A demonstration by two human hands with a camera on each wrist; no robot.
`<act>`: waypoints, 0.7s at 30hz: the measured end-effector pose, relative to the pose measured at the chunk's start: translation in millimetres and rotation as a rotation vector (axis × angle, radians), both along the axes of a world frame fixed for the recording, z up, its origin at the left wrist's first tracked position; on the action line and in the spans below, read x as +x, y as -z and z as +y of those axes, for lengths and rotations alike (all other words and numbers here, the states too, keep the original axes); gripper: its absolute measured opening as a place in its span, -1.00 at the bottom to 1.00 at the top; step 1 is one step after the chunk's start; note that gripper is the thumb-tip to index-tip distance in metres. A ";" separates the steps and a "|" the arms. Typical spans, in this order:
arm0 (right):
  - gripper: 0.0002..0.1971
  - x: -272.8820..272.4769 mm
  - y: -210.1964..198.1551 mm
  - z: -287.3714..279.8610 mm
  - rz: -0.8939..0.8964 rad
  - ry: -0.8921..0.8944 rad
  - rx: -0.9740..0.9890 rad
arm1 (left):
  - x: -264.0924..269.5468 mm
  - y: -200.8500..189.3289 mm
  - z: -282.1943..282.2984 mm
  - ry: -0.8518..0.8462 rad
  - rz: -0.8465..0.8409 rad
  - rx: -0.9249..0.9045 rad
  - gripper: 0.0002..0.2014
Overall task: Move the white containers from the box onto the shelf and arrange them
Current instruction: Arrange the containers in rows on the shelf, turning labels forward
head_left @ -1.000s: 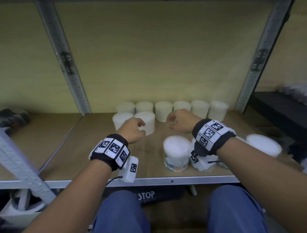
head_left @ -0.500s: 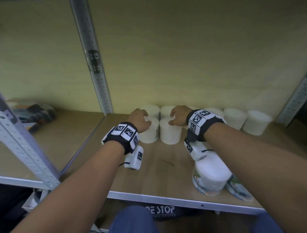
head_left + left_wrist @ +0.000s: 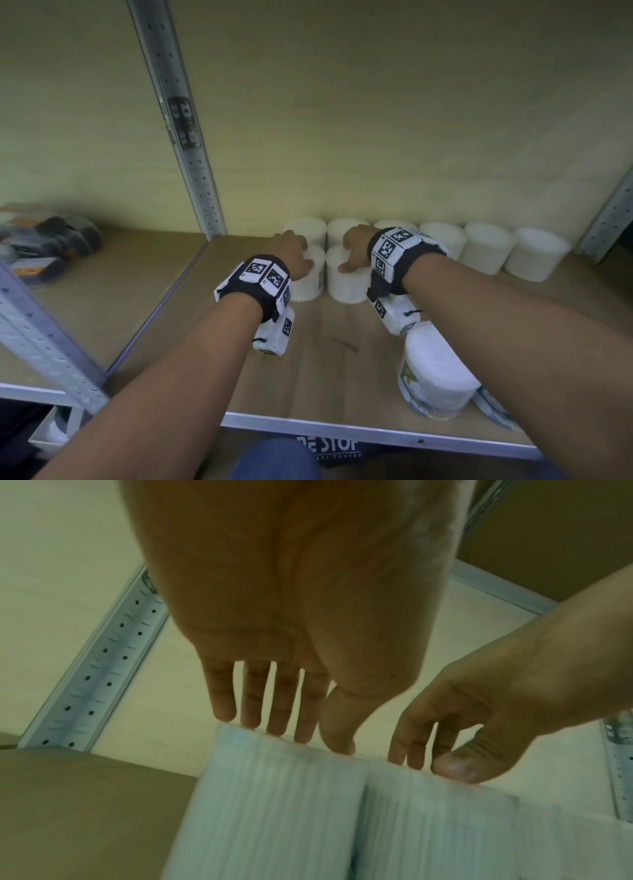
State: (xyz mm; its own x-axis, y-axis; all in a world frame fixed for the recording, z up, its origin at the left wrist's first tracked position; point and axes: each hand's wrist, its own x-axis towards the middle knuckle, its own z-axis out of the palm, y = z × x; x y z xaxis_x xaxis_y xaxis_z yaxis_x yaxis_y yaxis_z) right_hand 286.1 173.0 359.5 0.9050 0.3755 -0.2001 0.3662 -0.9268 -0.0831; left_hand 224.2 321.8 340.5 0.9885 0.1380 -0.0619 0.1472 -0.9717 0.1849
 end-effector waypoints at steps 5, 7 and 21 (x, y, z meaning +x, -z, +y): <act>-0.37 -4.5 -3.0 3.8 0.022 -0.004 -0.020 | -1.5 -1.4 -2.2 0.011 -0.006 0.037 -0.51; -0.31 -3.7 -1.4 4.7 0.085 0.000 -0.072 | -2.4 -1.1 -2.6 0.012 -0.006 0.046 -0.52; -0.49 -3.6 -10.4 -0.7 0.067 -0.108 -0.032 | -5.9 1.8 -3.7 0.017 -0.024 0.075 -0.54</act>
State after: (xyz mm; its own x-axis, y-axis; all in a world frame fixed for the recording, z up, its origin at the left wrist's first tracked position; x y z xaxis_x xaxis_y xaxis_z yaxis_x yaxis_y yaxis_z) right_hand 282.4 172.4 369.9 0.8440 0.4620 -0.2723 0.4582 -0.8851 -0.0814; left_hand 218.3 318.1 338.8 0.9919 0.1242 -0.0281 0.1266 -0.9853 0.1144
